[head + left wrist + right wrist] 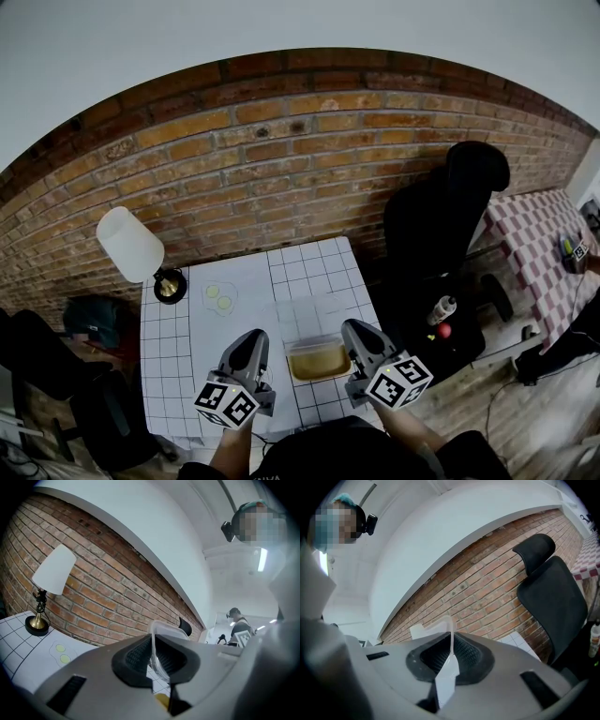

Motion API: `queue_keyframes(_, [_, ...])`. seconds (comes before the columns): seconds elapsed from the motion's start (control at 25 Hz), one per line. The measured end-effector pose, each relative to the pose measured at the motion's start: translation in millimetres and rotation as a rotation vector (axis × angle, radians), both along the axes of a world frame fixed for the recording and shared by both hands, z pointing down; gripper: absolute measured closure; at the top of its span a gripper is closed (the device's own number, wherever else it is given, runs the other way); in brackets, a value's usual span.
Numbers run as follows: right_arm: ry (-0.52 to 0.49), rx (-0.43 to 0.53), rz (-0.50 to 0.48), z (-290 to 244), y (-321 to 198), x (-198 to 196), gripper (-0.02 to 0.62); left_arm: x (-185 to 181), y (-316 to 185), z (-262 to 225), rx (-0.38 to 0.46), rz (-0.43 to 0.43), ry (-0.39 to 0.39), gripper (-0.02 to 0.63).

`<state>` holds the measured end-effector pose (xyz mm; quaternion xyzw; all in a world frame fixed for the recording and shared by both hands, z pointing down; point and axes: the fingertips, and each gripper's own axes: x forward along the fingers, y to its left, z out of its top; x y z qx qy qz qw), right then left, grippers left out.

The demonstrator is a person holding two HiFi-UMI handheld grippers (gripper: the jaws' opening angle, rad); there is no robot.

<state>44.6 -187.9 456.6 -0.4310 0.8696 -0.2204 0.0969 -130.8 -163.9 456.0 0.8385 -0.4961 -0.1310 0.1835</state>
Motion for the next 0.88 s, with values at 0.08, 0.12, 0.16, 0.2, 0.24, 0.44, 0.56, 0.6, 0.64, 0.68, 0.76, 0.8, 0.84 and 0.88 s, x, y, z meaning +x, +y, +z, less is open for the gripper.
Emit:
queue_keyframes(0.08, [0.003, -0.002, -0.003, -1.0, 1.0, -1.3, 0.577, -0.9, 1.6, -0.7, -0.005, -0.005, 0.002, 0.575])
queue_keyframes(0.12, [0.004, -0.002, -0.006, -1.4, 1.6, -2.1, 0.577, -1.7, 2.5, -0.8, -0.004, -0.006, 0.002, 0.575])
queue_keyframes(0.16, [0.004, -0.002, -0.008, -1.8, 2.3, -2.8, 0.577, -2.6, 3.5, -0.9, -0.001, -0.007, 0.000, 0.575])
queue_keyframes(0.2, [0.005, -0.001, -0.009, -2.3, 2.9, -3.5, 0.577, -3.3, 4.4, -1.3, 0.000, -0.008, -0.002, 0.575])
queue_keyframes(0.24, [0.007, 0.000, -0.010, -2.6, 3.2, -4.1, 0.577, -3.7, 5.1, -1.8, 0.000, -0.008, -0.003, 0.575])
queue_keyframes(0.44, [0.015, 0.002, -0.014, -2.4, 5.0, -5.9, 0.578, -5.2, 7.8, -1.5, 0.002, -0.012, -0.004, 0.575])
queue_keyframes(0.56, [0.019, 0.000, -0.013, -2.1, 5.4, -6.1, 0.578, -5.3, 8.2, -1.2, 0.004, -0.009, -0.008, 0.575])
queue_keyframes(0.6, [0.020, -0.002, -0.012, -2.6, 5.3, -6.2, 0.578, -5.3, 8.0, -1.3, 0.004, -0.008, -0.009, 0.575])
queue_keyframes(0.64, [0.021, -0.002, -0.010, -2.7, 5.2, -6.2, 0.578, -5.1, 7.7, -1.3, 0.005, -0.008, -0.009, 0.575])
queue_keyframes(0.68, [0.022, -0.003, -0.010, -2.6, 5.2, -6.0, 0.578, -5.0, 7.6, -1.3, 0.005, -0.008, -0.009, 0.575])
queue_keyframes(0.76, [0.024, -0.001, -0.009, -2.5, 5.3, -5.7, 0.578, -4.6, 7.8, -1.4, 0.007, -0.008, -0.014, 0.575])
queue_keyframes(0.8, [0.026, 0.001, -0.010, -2.8, 5.4, -5.7, 0.578, -4.5, 7.9, -1.4, 0.007, -0.008, -0.017, 0.575])
queue_keyframes(0.84, [0.027, 0.002, -0.010, -3.0, 5.4, -5.9, 0.578, -4.7, 7.9, -1.3, 0.007, -0.008, -0.018, 0.575])
queue_keyframes(0.88, [0.027, 0.002, -0.010, -3.1, 5.2, -6.3, 0.578, -5.1, 7.7, -1.3, 0.007, -0.008, -0.019, 0.575])
